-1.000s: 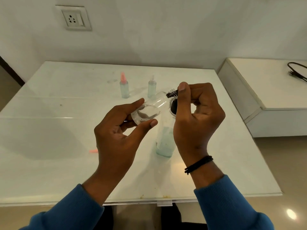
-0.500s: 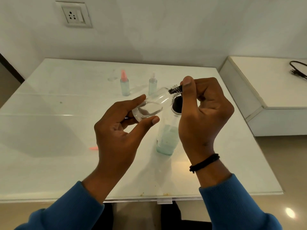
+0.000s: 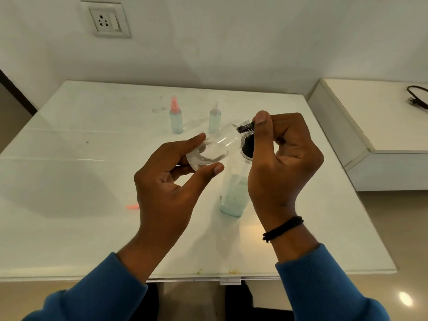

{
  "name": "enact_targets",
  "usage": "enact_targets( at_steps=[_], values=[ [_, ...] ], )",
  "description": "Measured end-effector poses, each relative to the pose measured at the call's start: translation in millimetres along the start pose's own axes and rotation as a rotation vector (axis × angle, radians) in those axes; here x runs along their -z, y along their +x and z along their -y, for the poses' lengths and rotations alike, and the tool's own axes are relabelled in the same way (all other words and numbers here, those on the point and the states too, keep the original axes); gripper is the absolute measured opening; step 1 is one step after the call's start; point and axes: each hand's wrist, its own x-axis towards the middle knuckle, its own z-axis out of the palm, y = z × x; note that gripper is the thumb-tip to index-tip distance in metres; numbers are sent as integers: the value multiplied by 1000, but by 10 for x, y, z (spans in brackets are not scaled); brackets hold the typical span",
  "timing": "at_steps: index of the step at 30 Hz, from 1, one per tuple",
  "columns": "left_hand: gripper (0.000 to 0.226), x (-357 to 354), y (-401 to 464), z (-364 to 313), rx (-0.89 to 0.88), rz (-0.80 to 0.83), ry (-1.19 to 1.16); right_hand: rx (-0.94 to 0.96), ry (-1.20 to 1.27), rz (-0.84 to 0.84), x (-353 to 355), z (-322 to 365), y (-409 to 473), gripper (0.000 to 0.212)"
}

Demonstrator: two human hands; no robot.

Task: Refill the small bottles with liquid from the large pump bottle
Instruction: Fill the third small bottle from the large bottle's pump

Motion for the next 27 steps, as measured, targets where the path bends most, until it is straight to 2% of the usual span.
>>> enact_targets(
  at_steps=[27],
  values=[
    [46,-13,4,8,5,6,-22,9,25,-17,-3,28,35,21]
  ],
)
